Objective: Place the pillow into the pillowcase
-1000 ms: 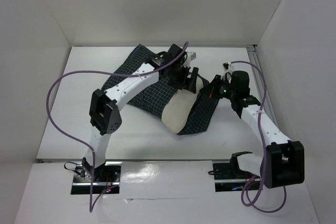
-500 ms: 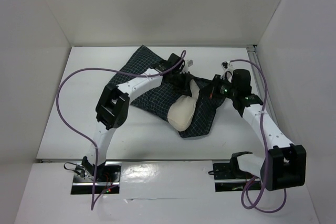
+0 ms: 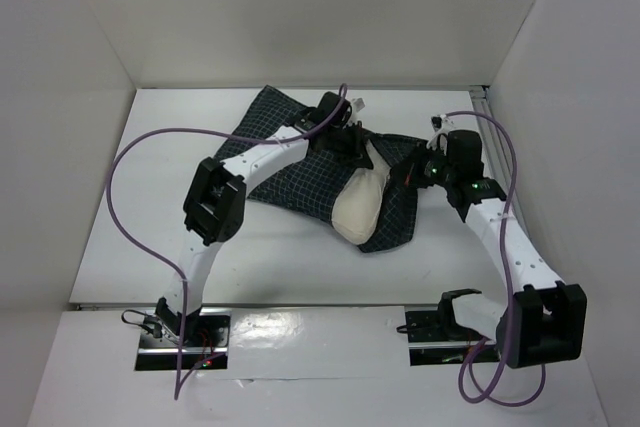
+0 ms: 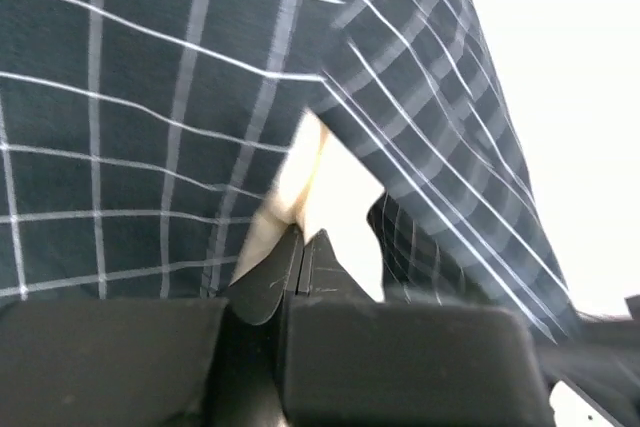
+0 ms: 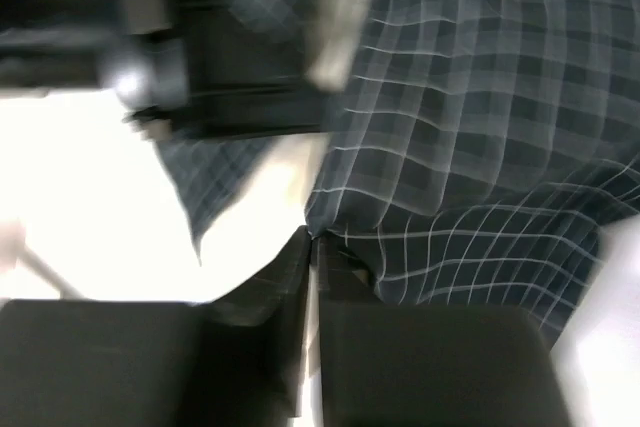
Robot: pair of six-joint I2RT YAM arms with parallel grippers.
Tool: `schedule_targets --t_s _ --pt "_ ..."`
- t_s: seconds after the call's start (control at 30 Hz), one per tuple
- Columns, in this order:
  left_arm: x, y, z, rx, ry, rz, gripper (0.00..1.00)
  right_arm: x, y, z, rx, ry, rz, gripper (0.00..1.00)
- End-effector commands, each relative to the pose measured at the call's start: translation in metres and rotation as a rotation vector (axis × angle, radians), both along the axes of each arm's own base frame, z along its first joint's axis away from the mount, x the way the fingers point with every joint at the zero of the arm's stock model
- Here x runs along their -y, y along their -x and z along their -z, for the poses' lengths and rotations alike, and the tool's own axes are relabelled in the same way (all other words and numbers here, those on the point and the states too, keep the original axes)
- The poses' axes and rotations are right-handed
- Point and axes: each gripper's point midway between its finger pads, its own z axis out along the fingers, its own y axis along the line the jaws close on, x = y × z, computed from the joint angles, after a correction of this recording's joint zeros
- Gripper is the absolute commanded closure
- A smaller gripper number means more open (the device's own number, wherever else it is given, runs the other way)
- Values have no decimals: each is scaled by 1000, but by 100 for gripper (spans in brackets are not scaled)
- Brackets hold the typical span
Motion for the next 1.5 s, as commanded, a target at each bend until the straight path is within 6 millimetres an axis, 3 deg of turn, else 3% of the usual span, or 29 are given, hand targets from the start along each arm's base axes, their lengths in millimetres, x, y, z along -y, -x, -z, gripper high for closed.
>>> schedule_targets --t_s 0.0,0.03,0.07,0.1,0.13,0.17,0.2,0.27,0.3,0.43,0.5,0.53,0.6,0.67,0.83,0.93,0.97,1.03,1.07,1.1,1.17,1.23,1.27,1.33,1.37,1.47 --pt "-17 -39 -23 104 -17 -114 100 34 -22 19 -47 83 237 81" --pt "-19 -22 -21 51 -55 -79 100 38 -27 17 -46 88 263 74" --pt "-23 -18 -17 44 -91 -55 90 40 -28 14 -44 95 276 68" --pt "-26 -16 -27 47 -101 -44 85 48 -32 8 -34 109 322 62" --pt "-31 -2 -23 23 -145 -10 81 52 -32 7 -31 121 345 53" --pt "-33 5 -28 24 -144 12 75 57 -32 6 -30 145 358 50" --pt "-40 14 -21 2 -168 22 60 64 -32 0 -18 165 397 50" --pt "-46 34 -39 42 -179 62 40 71 -27 1 -41 181 419 50" --pt "-52 42 -36 30 -199 75 28 73 -25 -2 -36 185 429 48" --pt "-65 88 -27 67 -368 168 15 70 -10 9 -77 167 418 24" --pt "-76 101 -16 103 -467 180 10 67 -3 11 -83 157 400 1" --pt "-71 114 -11 126 -503 213 8 67 -1 18 -101 154 403 1" --pt "-81 123 7 157 -606 191 0 65 4 25 -126 155 393 1" --pt "-70 136 10 175 -606 238 0 62 8 31 -147 149 372 1" --pt "-62 129 38 224 -692 260 0 53 14 31 -148 111 336 1" --pt "-48 129 57 207 -662 360 0 51 18 42 -168 100 328 2" --pt "-49 124 63 198 -656 364 4 51 19 51 -187 105 327 2" --pt "-52 113 77 167 -662 361 22 48 14 51 -182 88 323 6" --pt "-51 103 67 171 -633 344 40 44 15 55 -192 77 303 8" --pt "-59 92 61 138 -611 301 99 40 11 53 -186 53 297 10" --pt "-61 78 36 133 -532 251 100 27 11 57 -196 -11 254 15" --pt "-67 65 7 104 -405 207 100 17 -3 52 -171 -88 239 19" --pt "-69 62 -17 114 -343 189 100 13 -8 48 -162 -103 236 26" --pt "-76 50 -45 83 -209 154 100 1 -18 46 -164 -112 227 33" --pt "-79 48 -60 86 -166 144 100 -3 -27 33 -130 -122 227 42" --pt "-87 38 -79 83 -89 124 100 -20 -40 17 -88 -167 195 45"
